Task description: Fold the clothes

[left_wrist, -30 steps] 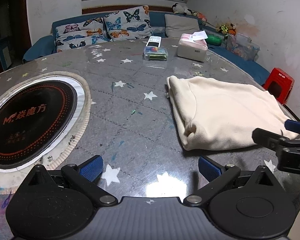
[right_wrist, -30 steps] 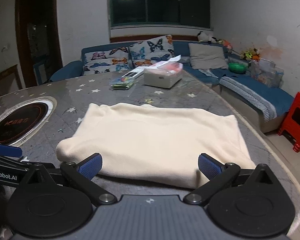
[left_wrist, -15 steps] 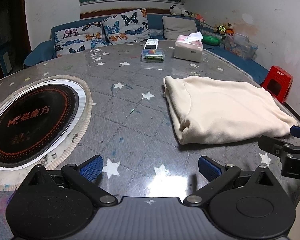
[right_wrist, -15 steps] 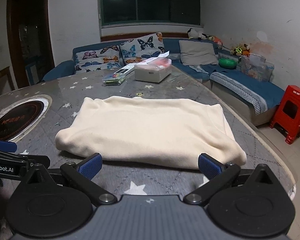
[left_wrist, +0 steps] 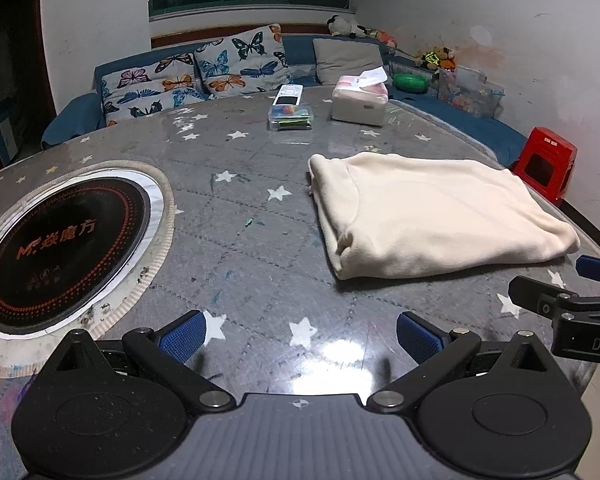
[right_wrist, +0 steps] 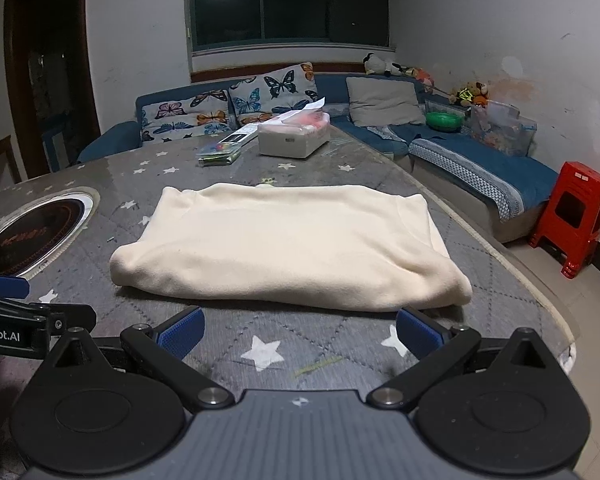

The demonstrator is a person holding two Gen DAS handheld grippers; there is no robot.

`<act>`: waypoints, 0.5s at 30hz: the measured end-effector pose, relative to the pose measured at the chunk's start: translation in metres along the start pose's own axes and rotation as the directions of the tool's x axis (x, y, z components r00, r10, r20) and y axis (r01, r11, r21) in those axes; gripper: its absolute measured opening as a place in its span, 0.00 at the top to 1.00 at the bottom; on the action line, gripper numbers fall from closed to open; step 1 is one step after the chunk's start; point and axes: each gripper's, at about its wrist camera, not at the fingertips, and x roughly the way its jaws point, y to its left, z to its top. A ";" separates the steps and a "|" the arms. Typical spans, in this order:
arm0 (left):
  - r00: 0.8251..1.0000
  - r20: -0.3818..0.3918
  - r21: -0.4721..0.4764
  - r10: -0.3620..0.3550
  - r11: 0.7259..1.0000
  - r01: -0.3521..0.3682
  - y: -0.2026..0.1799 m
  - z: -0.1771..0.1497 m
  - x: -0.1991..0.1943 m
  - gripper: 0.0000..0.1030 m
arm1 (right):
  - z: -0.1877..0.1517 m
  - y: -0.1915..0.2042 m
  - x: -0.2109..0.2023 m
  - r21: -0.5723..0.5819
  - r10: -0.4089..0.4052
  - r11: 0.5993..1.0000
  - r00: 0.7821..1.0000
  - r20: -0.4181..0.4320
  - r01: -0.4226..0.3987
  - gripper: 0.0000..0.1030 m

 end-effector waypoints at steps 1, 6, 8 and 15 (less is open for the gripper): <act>1.000 0.001 0.001 0.000 1.000 0.000 0.000 -0.001 -0.001 0.00 | -0.001 0.000 -0.001 0.002 -0.001 1.000 1.000 -0.001 0.001 0.00; 1.000 0.006 0.005 0.000 1.000 0.000 -0.002 -0.004 -0.005 0.00 | -0.006 0.001 -0.006 0.010 -0.001 1.000 1.000 -0.004 0.002 0.00; 1.000 0.006 0.004 0.000 1.000 0.000 -0.002 -0.005 -0.007 0.00 | -0.007 0.002 -0.008 0.011 -0.001 1.000 1.000 -0.002 0.001 0.00; 1.000 0.018 0.001 0.002 1.000 -0.002 -0.002 -0.010 -0.015 0.00 | -0.008 0.005 -0.016 0.012 -0.001 1.000 1.000 0.014 0.000 0.00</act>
